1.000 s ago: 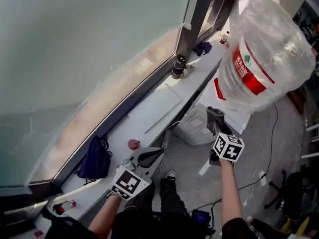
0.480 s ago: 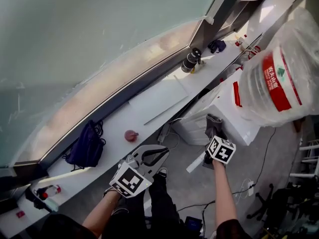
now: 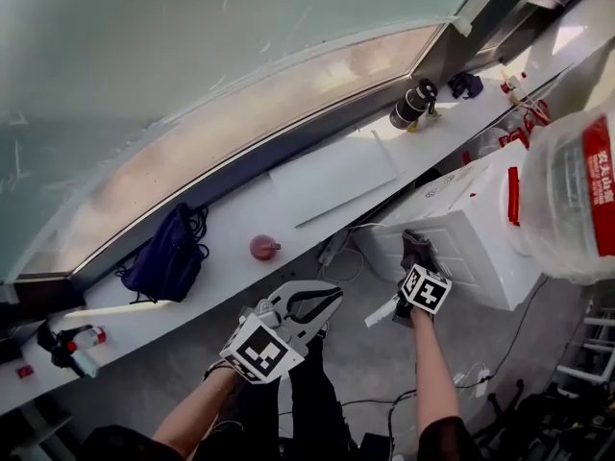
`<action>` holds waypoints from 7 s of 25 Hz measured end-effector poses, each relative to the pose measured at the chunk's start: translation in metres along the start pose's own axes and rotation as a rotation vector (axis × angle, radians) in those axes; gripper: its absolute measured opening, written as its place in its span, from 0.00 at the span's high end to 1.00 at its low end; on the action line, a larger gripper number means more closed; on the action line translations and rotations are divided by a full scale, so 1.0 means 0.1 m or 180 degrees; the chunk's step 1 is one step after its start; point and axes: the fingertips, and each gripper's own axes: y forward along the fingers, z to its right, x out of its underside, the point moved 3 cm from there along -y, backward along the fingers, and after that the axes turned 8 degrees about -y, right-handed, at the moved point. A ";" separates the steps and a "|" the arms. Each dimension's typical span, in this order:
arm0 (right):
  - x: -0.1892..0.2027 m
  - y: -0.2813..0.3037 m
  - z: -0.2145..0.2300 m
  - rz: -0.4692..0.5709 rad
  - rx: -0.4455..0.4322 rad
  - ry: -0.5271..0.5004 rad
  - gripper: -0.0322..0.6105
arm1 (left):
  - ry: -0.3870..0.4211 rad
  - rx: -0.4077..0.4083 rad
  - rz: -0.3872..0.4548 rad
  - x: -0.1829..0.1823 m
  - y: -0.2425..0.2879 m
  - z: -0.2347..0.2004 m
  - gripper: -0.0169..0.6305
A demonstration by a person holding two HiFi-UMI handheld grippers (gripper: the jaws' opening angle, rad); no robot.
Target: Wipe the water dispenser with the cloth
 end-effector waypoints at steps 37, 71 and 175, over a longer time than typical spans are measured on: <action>-0.36 -1.60 0.22 0.0418 -0.0590 -0.0280 0.79 | 0.0543 0.0742 -0.0349 -0.28 0.53 0.45 0.94; 0.09 -0.65 0.54 0.0049 0.0144 -0.0324 0.79 | 0.0181 0.0360 -0.0310 0.21 0.62 0.16 0.94; 1.98 0.87 0.72 -0.0543 0.0139 -0.0212 0.79 | 0.0118 0.0087 -0.0342 0.83 1.13 0.18 0.94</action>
